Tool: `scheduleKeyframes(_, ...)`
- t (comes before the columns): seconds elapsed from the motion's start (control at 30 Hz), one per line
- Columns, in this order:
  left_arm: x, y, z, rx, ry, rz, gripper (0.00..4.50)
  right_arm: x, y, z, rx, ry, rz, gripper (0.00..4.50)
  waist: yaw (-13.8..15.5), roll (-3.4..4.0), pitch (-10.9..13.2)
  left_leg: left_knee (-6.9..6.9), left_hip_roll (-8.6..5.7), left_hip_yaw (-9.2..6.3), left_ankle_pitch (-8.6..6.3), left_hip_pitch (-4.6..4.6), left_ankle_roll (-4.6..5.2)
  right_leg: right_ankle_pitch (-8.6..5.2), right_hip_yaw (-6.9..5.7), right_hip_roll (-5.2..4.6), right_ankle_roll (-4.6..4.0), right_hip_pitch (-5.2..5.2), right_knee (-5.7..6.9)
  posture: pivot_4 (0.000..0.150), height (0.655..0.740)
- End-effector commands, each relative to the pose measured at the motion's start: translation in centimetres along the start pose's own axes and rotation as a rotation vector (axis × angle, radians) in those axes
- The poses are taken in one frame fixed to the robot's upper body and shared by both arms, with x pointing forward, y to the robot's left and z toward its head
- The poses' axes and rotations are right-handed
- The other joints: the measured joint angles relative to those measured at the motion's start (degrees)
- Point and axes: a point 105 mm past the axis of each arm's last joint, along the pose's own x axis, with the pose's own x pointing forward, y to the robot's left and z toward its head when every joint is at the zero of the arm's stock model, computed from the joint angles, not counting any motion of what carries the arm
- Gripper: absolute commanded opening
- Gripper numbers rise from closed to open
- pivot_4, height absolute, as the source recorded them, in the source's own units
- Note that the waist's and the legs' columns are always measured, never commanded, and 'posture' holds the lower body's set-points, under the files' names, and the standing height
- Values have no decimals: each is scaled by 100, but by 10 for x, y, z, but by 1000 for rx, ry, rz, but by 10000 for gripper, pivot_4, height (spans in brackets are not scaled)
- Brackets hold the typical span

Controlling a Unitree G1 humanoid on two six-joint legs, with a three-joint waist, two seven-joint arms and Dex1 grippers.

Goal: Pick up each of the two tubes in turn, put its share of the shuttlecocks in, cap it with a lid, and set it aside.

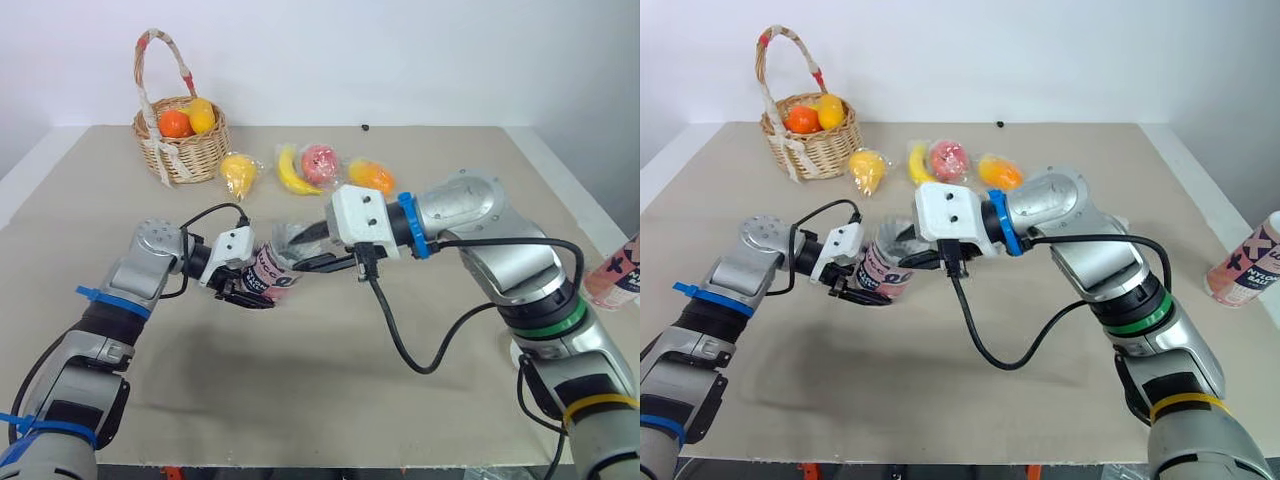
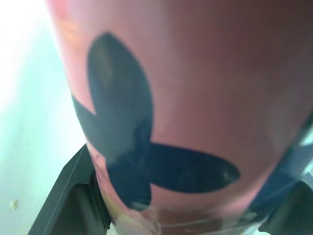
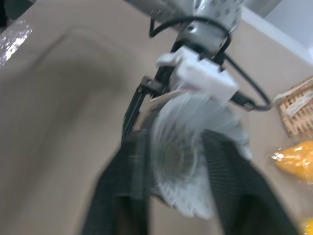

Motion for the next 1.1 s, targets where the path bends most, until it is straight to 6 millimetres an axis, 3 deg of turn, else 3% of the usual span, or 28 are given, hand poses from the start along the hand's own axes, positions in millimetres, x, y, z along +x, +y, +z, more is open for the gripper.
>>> scheduleKeyframes(0.03,4,-3,-10,-28,36,-3,29878,-20,4,23,-7,-101,25,37304,0,0,0,-3,-2,0,0,0,0,-1,0,-2,1,0,0,1500,7298)
scheduleKeyframes(0.2,7,-4,-9,-26,31,-9,29878,-63,-5,16,88,-125,-116,37304,8,-1,0,-2,-5,-14,0,-5,0,-5,-6,-10,8,5,-3,1500,7298)
scheduleKeyframes(0.27,7,-4,-9,-26,30,-10,29878,-83,-10,3,150,-94,-222,37304,6,-1,0,-3,-9,-6,0,-2,0,-4,-5,-12,8,5,-3,1500,7298)
scheduleKeyframes(0.33,7,-5,-9,-29,28,-8,29878,-120,-20,-41,264,59,-471,37304,14,-5,-2,-4,-8,-5,0,0,0,-6,-6,-10,5,5,-3,1500,7298)
scheduleKeyframes(0.4,7,-6,-10,-35,26,-3,29878,-160,-11,-86,394,202,-688,37304,26,-17,-5,-4,-9,-15,0,4,0,-17,-11,-10,-7,15,-4,1500,7298)
scheduleKeyframes(0.5,5,-7,-12,-44,25,3,29878,-197,11,-120,542,265,-899,37304,10,-9,-6,-9,-11,-4,-1,2,0,-23,-3,-19,-9,16,-15,1500,7298)
scheduleKeyframes(0.57,5,-8,-14,-48,26,2,29878,-211,29,-135,606,288,-981,37304,6,3,-10,-21,-16,11,-1,2,0,-8,14,-19,17,7,-13,1500,7298)
scheduleKeyframes(0.7,4,-10,-16,-54,34,-4,29878,-221,59,-163,692,310,-1064,37304,-8,6,-12,-25,-9,10,-1,17,1,-7,14,-2,14,13,-10,1500,7298)
scheduleKeyframes(0.77,3,-9,-17,-54,36,-2,29878,-220,65,-176,746,308,-1096,37304,-16,5,-11,-24,-8,12,1,29,3,-3,16,1,13,22,-10,1500,7298)
scheduleKeyframes(0.9,4,-9,-18,-54,38,0,29878,-206,56,-200,810,292,-1097,37304,-59,7,-11,-18,-8,23,2,38,5,-9,27,0,-5,28,-12,1500,7298)
scheduleKeyframes(1.1,2,-10,-20,-62,40,6,29878,-210,44,-230,841,383,-1169,37304,-75,9,-12,-19,-12,27,2,36,5,2,35,-1,20,30,-17,1500,7298)
